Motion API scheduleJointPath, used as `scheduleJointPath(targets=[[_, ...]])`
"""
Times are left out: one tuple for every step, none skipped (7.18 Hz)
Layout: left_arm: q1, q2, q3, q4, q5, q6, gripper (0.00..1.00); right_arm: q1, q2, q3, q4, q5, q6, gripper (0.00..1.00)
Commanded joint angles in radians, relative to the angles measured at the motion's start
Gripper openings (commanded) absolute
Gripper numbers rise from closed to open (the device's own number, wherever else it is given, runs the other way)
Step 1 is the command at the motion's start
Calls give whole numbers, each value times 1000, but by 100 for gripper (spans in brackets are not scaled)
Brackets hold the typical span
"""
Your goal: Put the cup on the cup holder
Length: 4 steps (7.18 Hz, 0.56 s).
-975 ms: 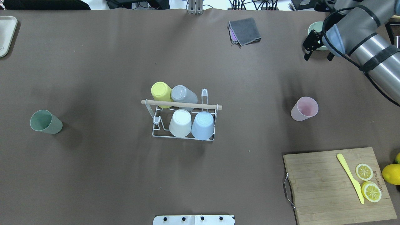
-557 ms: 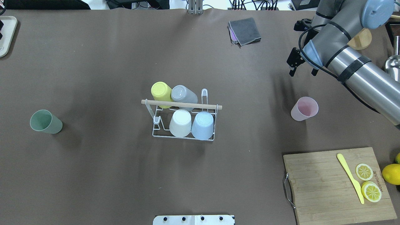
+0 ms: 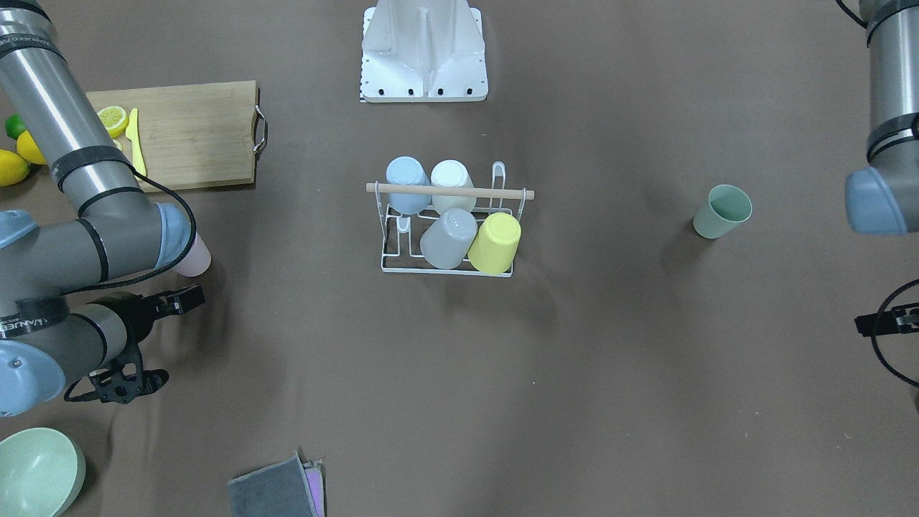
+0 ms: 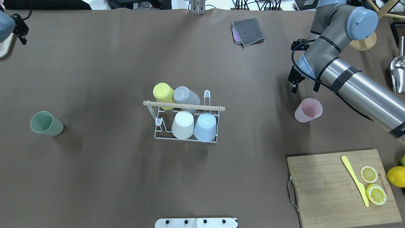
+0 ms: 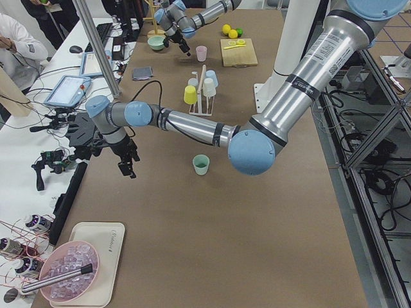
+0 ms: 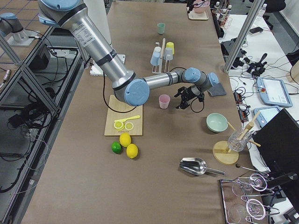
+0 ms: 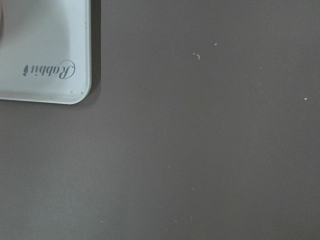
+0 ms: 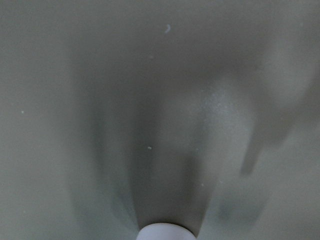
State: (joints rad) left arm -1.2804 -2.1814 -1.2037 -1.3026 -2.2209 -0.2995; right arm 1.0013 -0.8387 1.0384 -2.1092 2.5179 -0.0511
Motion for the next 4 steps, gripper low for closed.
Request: scheduleJointPath(targets=[[85, -18, -4, -1, -2, -15, 98, -18, 38, -53, -87, -4, -62, 100], [114, -30, -5, 35, -14, -10, 98, -38, 58, -76, -109, -11, -64, 100], [118, -32, -5, 84, -117, 11, 98, -62, 84, -110, -124, -14, -62, 100], [119, -32, -5, 136, -188, 37, 98, -84, 84, -113, -130, -30, -61, 100]])
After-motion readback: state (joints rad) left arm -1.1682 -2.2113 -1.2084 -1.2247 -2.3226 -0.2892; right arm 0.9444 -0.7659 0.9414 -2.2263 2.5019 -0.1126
